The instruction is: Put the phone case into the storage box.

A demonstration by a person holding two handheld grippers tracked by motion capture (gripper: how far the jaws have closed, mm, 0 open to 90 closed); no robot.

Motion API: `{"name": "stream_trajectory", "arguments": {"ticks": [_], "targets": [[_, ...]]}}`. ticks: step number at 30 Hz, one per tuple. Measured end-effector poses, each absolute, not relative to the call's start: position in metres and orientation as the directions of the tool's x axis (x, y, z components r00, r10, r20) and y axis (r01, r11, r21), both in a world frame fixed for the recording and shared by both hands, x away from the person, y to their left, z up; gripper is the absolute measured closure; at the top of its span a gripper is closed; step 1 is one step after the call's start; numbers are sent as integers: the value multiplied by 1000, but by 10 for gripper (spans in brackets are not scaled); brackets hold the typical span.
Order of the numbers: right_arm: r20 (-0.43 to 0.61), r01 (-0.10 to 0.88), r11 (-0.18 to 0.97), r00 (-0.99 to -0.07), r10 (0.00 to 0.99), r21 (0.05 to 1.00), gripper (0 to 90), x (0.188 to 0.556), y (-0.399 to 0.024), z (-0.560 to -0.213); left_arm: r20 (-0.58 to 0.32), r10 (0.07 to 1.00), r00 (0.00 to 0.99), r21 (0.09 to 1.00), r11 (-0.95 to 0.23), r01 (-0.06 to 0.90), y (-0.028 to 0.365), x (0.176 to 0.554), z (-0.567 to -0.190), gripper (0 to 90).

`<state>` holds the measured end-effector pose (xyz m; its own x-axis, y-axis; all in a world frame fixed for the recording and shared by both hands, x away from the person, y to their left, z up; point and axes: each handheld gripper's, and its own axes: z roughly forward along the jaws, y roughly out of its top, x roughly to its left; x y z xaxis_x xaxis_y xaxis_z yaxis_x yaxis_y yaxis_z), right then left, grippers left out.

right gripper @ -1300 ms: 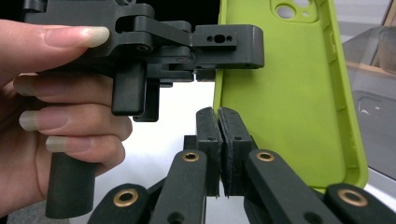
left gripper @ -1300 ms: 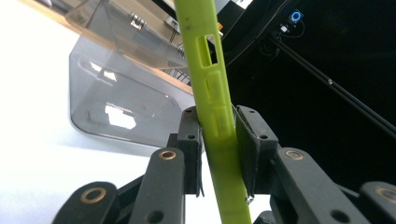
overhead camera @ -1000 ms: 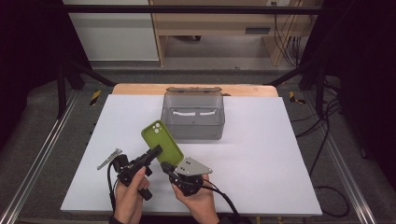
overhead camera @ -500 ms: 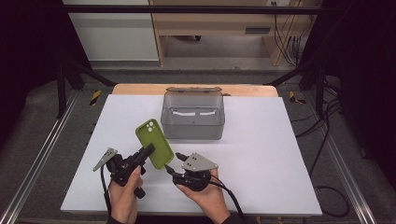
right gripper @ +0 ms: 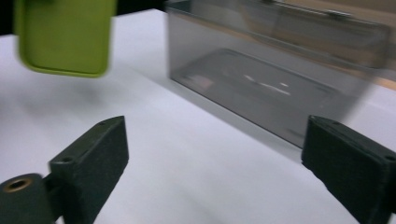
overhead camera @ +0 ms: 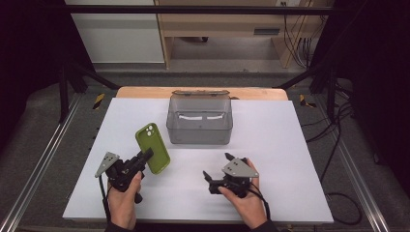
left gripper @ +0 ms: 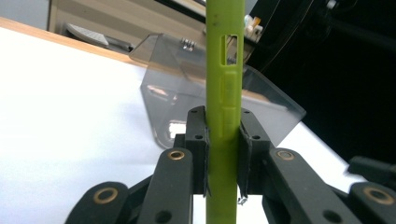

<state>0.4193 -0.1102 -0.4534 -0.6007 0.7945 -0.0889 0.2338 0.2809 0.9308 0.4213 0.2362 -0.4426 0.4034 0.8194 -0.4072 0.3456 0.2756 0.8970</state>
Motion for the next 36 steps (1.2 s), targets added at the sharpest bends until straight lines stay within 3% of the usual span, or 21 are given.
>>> {"name": "stream_trajectory", "arguments": {"ticks": [8, 13, 22, 36], "targets": [[-72, 252, 247, -548, 833, 936, 127, 426, -147, -444, -410, 821, 397, 897, 284, 338, 241, 423, -441, 774], [-122, 216, 276, -537, 835, 937, 126, 427, -166, -441, -403, 827, 392, 902, 287, 322, 243, 422, -439, 774], [-182, 142, 291, -512, 840, 946, 53, 421, -196, -455, -415, 826, 382, 899, 306, 315, 253, 421, -435, 774], [-143, 155, 248, -493, 858, 956, 53, 418, -207, -460, -408, 834, 370, 902, 307, 303, 259, 421, -431, 774]]}}
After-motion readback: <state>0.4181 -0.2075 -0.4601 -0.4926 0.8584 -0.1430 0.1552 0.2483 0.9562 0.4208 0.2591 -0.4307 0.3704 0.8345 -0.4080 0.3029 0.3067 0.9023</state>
